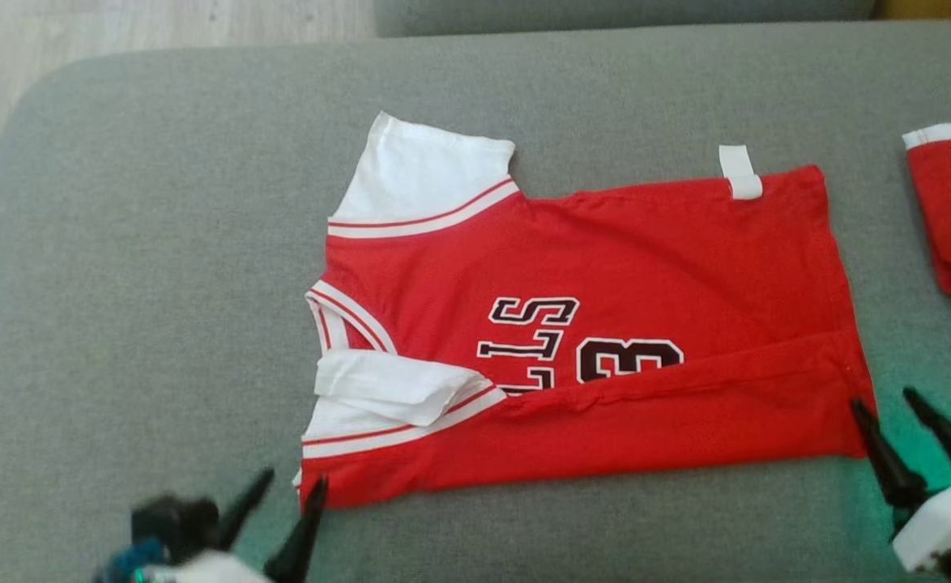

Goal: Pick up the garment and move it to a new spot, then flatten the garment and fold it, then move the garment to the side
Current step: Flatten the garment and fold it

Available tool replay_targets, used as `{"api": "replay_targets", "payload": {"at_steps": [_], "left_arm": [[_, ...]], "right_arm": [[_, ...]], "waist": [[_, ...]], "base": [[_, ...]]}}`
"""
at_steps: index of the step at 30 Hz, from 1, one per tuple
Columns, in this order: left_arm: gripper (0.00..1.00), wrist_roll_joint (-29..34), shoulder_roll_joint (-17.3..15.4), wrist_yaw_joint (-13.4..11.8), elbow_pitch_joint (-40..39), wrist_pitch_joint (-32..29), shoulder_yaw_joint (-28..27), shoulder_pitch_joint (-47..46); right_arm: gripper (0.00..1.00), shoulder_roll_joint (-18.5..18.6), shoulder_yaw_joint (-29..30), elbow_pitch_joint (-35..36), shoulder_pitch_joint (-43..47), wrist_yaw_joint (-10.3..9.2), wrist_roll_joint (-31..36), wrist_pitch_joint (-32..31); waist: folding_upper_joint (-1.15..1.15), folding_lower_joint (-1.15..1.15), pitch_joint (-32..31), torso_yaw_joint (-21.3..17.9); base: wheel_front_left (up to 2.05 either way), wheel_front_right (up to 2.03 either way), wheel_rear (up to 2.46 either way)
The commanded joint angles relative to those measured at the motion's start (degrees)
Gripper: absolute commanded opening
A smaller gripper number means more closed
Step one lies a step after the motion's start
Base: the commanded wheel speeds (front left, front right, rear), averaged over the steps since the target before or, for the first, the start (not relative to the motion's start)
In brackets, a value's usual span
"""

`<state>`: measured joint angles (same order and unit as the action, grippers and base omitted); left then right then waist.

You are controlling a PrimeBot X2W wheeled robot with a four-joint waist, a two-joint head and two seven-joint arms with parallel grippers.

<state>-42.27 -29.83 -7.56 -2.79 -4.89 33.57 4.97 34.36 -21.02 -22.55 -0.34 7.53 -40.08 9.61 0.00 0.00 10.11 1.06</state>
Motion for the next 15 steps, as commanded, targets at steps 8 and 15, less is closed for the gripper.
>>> {"api": "replay_targets", "payload": {"at_steps": [8,15], "left_arm": [[1.0,3.39,-3.24,3.71,-4.77,-5.64,-4.42,-24.46],[1.0,1.68,-0.91,11.85,9.93,-15.49,-2.92,-47.85]], "right_arm": [[1.0,-0.9,4.84,7.61,-2.83,-0.04,5.94,-1.48],[1.0,-3.1,3.0,11.65,-8.18,-0.04,8.7,-4.01]], "waist": [[0.0,0.0,7.73,-3.15],[0.0,0.0,13.71,-7.04]], "base": [[0.0,0.0,0.0],[0.0,0.0,0.0]]}}
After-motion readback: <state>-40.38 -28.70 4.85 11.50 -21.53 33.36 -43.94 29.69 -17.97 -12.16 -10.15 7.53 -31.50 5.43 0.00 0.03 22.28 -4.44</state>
